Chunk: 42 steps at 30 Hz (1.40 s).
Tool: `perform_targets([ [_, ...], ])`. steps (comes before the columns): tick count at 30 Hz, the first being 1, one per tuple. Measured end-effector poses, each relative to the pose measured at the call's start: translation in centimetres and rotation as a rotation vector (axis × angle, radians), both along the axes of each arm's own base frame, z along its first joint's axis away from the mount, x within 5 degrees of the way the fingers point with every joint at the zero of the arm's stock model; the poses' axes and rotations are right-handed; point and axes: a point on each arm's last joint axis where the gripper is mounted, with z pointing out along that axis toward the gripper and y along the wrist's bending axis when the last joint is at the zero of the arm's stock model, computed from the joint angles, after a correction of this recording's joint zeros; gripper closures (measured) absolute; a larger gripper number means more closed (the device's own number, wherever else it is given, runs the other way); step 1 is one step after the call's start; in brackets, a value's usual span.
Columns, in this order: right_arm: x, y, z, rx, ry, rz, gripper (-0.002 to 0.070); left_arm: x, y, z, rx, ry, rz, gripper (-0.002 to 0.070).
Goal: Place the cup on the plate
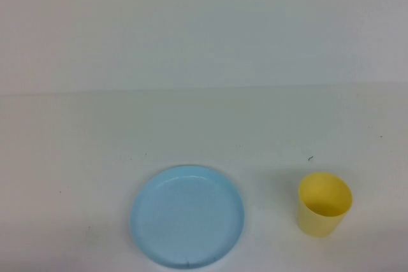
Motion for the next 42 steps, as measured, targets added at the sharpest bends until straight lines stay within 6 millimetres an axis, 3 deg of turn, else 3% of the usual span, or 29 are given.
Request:
perform_targets([
  [9, 0.5, -0.1, 2.6, -0.007, -0.29, -0.007, 0.0676, -0.1, 0.4, 4.1, 0.046, -0.448, 0.05, 0.0675],
  [21, 0.5, -0.1, 3.2, -0.006, -0.357, -0.009, 0.0676, -0.2, 0.5, 4.4, 0.041, -0.486, 0.054, 0.0675],
  [25, 0.4, -0.1, 4.0, 0.171, -0.45, -0.035, 0.0676, -0.3, 0.6, 4.8, -0.261, -0.561, 0.05, 0.0675],
  [28, 0.1, -0.1, 5.7, 0.249, -0.498, -0.037, 0.0676, -0.4, 0.2, 5.4, -0.211, -0.56, 0.014, 0.0675],
  [32, -0.8, -0.1, 9.4, 0.183, -0.547, -0.02, 0.0676, -1.6, -0.3, 9.6, -0.095, -0.648, -0.03, 0.0675],
  [37, -1.8, -0.1, 13.2, 0.094, -0.59, -0.018, 0.0676, -1.4, 0.2, 12.5, -0.107, -0.522, 0.031, 0.0675],
  [42, -0.4, -0.2, 15.1, 0.037, -0.286, -0.034, 0.0676, 0.8, 1.1, 13.0, -0.132, -0.248, 0.124, 0.0675],
])
